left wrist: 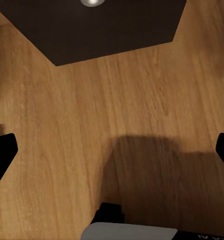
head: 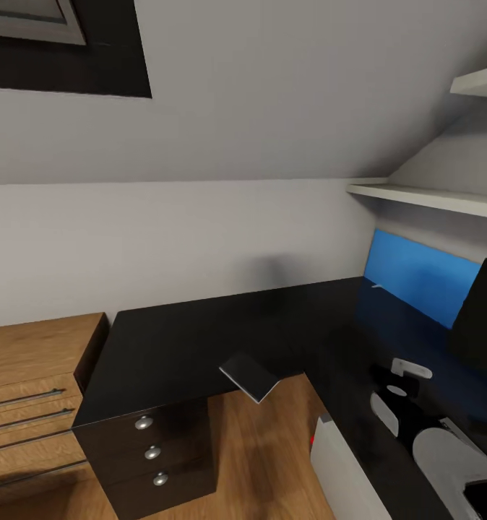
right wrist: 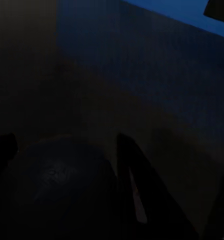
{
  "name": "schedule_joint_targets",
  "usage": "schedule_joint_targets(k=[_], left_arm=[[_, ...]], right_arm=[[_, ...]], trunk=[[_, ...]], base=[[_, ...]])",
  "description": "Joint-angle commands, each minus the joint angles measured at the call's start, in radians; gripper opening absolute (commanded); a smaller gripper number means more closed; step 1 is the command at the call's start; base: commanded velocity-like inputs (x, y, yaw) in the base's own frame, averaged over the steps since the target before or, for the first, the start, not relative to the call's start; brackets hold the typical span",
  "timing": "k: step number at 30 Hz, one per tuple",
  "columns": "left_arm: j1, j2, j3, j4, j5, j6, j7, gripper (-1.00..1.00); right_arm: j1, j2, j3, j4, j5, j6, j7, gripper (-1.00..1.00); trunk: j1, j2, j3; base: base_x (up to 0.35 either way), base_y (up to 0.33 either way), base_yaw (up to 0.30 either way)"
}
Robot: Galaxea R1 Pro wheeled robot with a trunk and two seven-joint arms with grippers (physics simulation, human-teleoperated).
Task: In the bedroom, organize the workspace by keeping the computer under the desk, ensuring the monitor is on the desk, placing the keyboard on the desk next to the monitor, placing the mouse on the desk next to the keyboard, moving the folder from the swivel chair onto the desk next to the mouse, stacking the notebook on top of the folder with the pen on top of the notebook, and positioning the swivel chair next to the desk.
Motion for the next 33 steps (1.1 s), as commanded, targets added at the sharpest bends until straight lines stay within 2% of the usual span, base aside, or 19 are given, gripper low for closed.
schedule_joint_targets(k=[1, 4, 7, 10, 13, 17, 25, 30, 33], left_arm=[[-0.001, 0.0, -0.008, 0.0, 0.007, -0.003, 0.005, 1.0], [-0.001, 0.0, -0.009, 0.0, 0.007, -0.003, 0.005, 1.0], [-0.001, 0.0, -0.009, 0.0, 0.007, -0.004, 0.005, 1.0], [0.0, 0.0, -0.009, 0.0, 0.007, -0.004, 0.005, 1.0], [-0.001, 0.0, -0.009, 0.0, 0.007, -0.004, 0.005, 1.0], [-0.001, 0.0, -0.009, 0.0, 0.007, -0.004, 0.005, 1.0], [-0.001, 0.0, -0.007, -0.001, 0.006, -0.004, 0.007, 1.0], [0.0, -0.002, -0.012, -0.005, 0.005, -0.005, 0.007, 1.0], [0.0, -0.007, -0.015, -0.008, 0.005, -0.004, 0.011, 1.0]], right_arm=[[-0.001, -0.001, -0.006, 0.0, -0.033, -0.005, -0.003, -1.0], [-0.002, 0.0, -0.033, -0.002, -0.096, -0.002, -0.004, -1.0], [-0.002, 0.001, -0.041, -0.004, -0.121, 0.002, -0.02, -1.0], [-0.002, 0.002, -0.047, -0.006, -0.142, 0.005, -0.088, -1.0], [-0.003, 0.005, -0.048, -0.019, -0.167, 0.006, -0.209, -1.0], [-0.003, 0.013, -0.047, -0.036, -0.171, 0.0, -0.251, -1.0], [-0.003, 0.031, -0.048, -0.04, -0.171, -0.014, -0.26, -1.0], [-0.003, 0.029, -0.05, -0.037, -0.17, -0.073, -0.254, -1.0], [-0.003, 0.024, -0.051, -0.03, -0.169, -0.107, -0.251, -1.0]], trunk=[[0.0, -0.001, -0.001], [0.0, -0.001, -0.001], [0.0, -0.001, -0.001], [0.0, -0.001, -0.001], [0.0, -0.001, -0.001], [0.0, -0.001, -0.001], [0.0, -0.001, -0.001], [0.0, -0.001, -0.001], [0.012, -0.022, -0.011]], base=[[0.0, 0.0, 0.0], [0.0, 0.0, 0.0], [0.0, 0.0, 0.0], [0.0, 0.0, 0.0], [0.0, 0.0, 0.0], [0.0, 0.0, 0.0], [0.0, 0.0, 0.0], [0.0, 0.0, 0.0], [0.0, 0.0, 0.0]])
